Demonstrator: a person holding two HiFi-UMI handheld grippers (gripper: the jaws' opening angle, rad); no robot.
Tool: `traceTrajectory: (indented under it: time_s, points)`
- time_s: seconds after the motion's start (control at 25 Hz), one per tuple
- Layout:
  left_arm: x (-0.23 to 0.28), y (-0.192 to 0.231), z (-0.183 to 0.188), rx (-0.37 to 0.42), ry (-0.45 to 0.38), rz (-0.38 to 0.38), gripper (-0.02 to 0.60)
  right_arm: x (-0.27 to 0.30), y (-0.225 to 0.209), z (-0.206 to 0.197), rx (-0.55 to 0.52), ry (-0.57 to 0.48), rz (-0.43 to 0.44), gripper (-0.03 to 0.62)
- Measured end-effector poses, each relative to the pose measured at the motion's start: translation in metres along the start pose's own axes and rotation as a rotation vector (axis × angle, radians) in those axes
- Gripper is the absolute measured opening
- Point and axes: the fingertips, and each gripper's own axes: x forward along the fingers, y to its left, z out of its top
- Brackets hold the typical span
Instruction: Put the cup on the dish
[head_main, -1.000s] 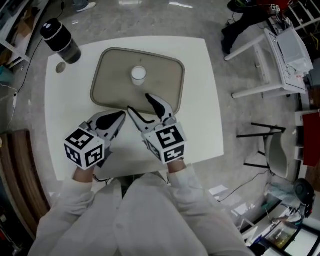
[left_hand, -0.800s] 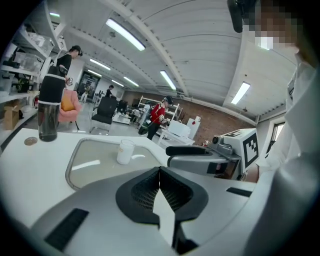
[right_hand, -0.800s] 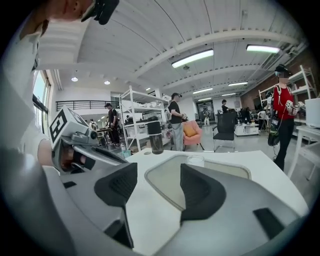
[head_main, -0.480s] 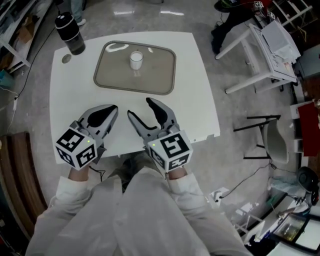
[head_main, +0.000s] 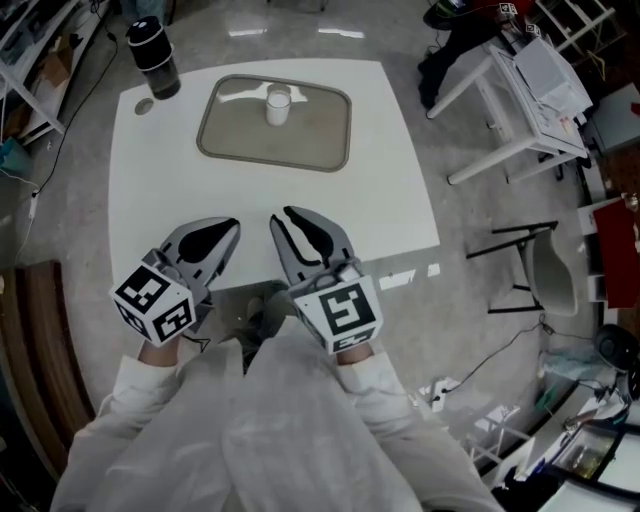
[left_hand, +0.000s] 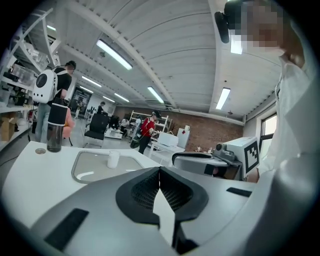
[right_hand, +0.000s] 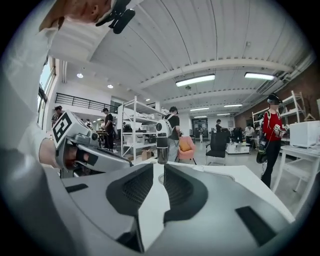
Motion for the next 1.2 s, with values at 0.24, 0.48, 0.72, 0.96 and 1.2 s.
traceTrajectory:
  time_s: [0.24, 0.48, 0.72, 0.96, 1.2]
  points:
    - [-0.007, -0.001, -0.004, -0.018, -0.016, 0.041, 0.008, -0.005, 0.000, -0.006, 0.028, 0.021, 0.037, 0.050]
    - [-0.002, 0.002, -0.009, -0.038, 0.001, 0.095, 0.009, -0.009, 0.009, -0.009, 0.111, 0.030, 0.160, 0.020]
    - [0.008, -0.010, -0.013, -0.033, 0.031, 0.081, 0.008, -0.006, 0.023, -0.003, 0.098, 0.039, 0.242, 0.014]
    - [0.014, -0.017, -0.016, -0.026, 0.049, 0.069, 0.009, -0.008, 0.026, -0.002, 0.053, 0.053, 0.253, 0.014]
    - [0.021, -0.027, -0.024, -0.009, 0.080, 0.060, 0.009, -0.011, 0.022, -0.004, 0.065, 0.084, 0.240, 0.014]
